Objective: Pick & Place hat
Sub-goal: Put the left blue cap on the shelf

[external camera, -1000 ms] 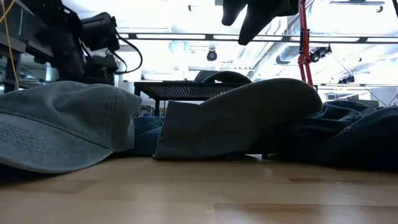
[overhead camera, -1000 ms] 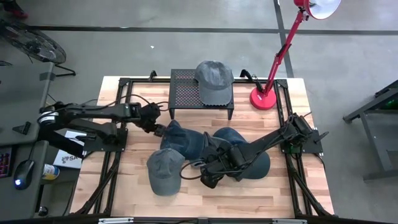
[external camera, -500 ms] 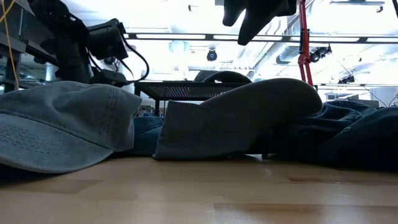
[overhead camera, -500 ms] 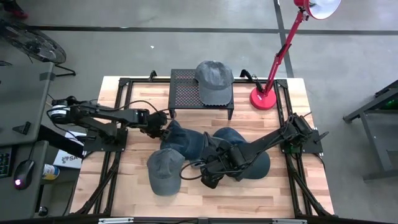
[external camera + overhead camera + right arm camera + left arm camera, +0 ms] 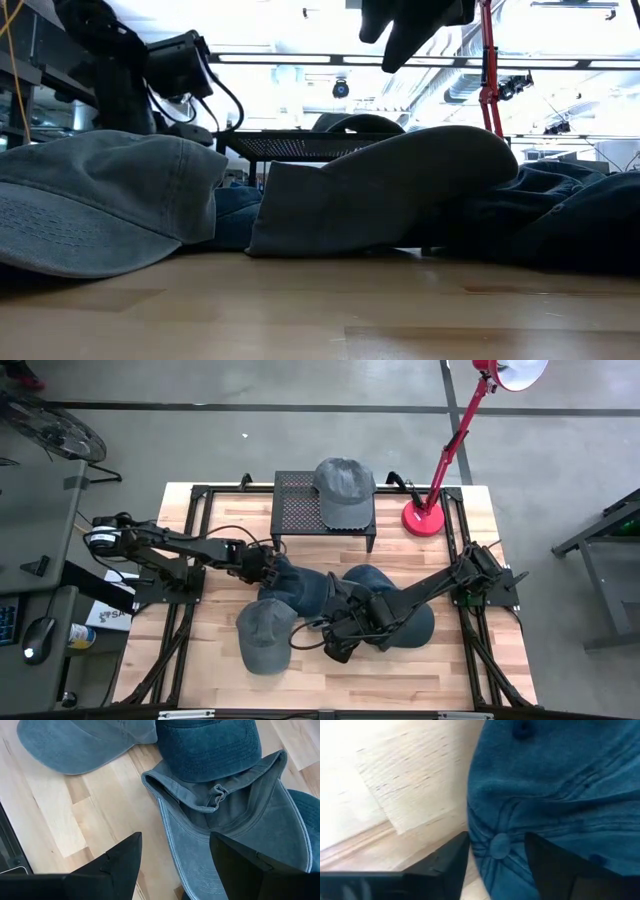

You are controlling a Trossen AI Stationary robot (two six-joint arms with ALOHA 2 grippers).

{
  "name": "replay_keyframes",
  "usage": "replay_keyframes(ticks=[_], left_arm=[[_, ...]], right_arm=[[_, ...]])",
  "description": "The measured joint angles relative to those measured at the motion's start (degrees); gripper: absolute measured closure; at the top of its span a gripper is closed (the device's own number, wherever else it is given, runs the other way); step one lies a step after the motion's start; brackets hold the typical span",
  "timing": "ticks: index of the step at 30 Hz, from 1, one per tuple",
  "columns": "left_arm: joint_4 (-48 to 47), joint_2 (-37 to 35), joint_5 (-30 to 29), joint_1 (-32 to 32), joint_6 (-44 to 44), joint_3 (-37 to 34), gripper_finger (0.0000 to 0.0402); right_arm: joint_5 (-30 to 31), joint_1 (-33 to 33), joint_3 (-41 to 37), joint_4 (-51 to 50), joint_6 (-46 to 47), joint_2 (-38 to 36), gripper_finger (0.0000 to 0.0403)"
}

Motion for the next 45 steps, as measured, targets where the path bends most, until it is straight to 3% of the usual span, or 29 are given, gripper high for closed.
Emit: replay_keyframes(ticks=[14, 24, 34, 45], left_arm=[[-2.91, 0.13, -6.19, -4.19, -0.03, -0.15, 0.0378], [-7.61, -4.36, -3.79, -4.42, 4.96, 2.98, 0.0378], [-15.11, -12.65, -2.06, -7.36, 10.96, 14.7, 0.0378], [-20.66, -14.16, -3.33, -13.87, 17.53, 29.03, 0.0378]], right_arm=[[-0.01, 0.02, 0.0, -0.02, 0.0, 0.0, 0.0176], [-0.27, 0.02, 0.0, 0.17, 0.0, 0.0, 0.0176], [-0.45, 0.02, 0.0, 0.5, -0.02, 0.0, 0.0176], [-0.03, -0.56, 0.0, 1.56, -4.56, -0.02, 0.0176]])
